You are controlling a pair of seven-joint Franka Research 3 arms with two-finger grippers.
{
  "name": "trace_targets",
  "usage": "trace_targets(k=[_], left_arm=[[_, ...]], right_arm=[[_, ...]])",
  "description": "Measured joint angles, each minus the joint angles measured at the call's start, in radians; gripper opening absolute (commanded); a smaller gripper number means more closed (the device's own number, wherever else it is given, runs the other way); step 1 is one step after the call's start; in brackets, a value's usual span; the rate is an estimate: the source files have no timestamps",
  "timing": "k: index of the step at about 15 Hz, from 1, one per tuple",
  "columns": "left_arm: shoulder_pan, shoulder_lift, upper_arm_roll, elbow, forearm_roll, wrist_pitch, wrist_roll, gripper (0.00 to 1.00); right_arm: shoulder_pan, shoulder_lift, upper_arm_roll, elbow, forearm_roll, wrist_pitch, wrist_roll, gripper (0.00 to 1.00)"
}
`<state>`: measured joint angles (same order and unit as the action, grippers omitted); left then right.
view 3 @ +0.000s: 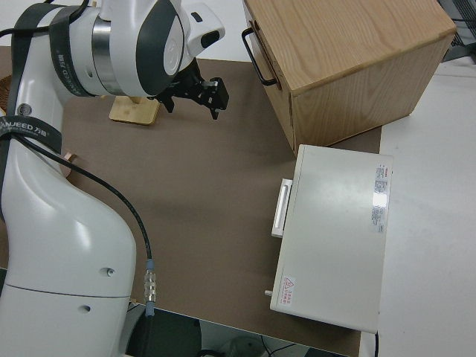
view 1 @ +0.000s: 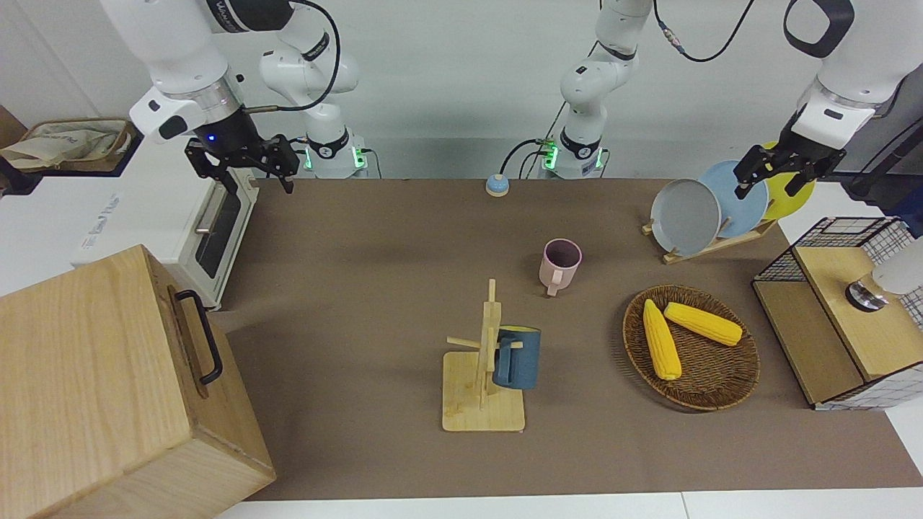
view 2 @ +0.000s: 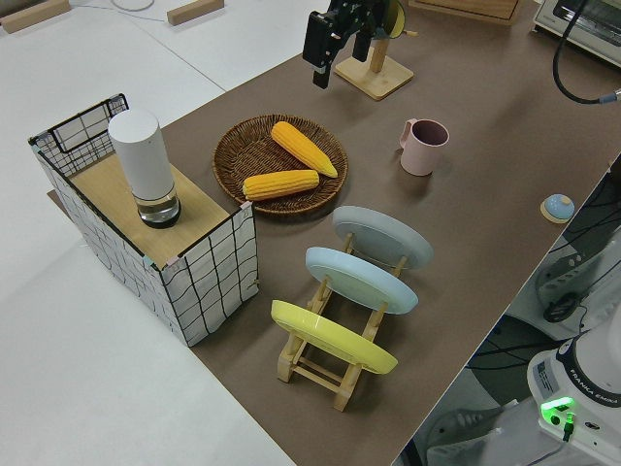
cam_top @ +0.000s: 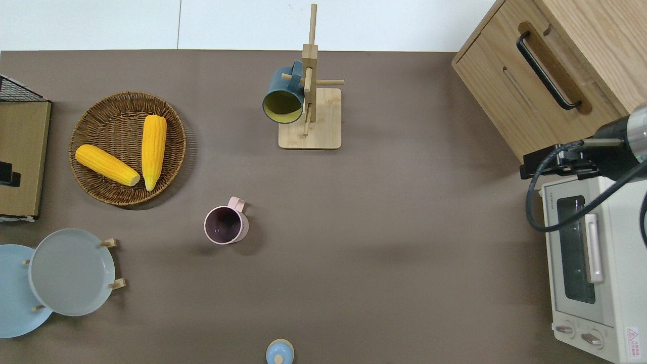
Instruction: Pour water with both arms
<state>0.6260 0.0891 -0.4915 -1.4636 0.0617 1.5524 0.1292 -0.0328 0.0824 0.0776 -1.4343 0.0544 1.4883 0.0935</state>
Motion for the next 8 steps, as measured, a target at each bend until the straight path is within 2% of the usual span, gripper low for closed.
trace_targets(k=[2, 4, 6, 8], left_arm=[[-0.031, 0.001, 0.008, 0.000, 0.000, 0.000, -0.013, 1.00], [-0.099, 0.001, 0.045, 0.000, -0.003, -0.002, -0.035, 1.00], [-0.209, 0.000, 0.147, 0.001, -0.024, -0.021, -0.054, 1.00], [-0.332, -0.003, 0.278, 0.003, -0.048, -0.032, -0.056, 1.00]], right_arm=[[0.000, 0.000, 0.000, 0.000, 0.000, 0.000, 0.000, 0.992], [0.000, 0.000, 0.000, 0.000, 0.000, 0.000, 0.000, 0.992], [0.000, 0.000, 0.000, 0.000, 0.000, 0.000, 0.000, 0.992], [0.000, 0.000, 0.000, 0.000, 0.000, 0.000, 0.000, 0.992]])
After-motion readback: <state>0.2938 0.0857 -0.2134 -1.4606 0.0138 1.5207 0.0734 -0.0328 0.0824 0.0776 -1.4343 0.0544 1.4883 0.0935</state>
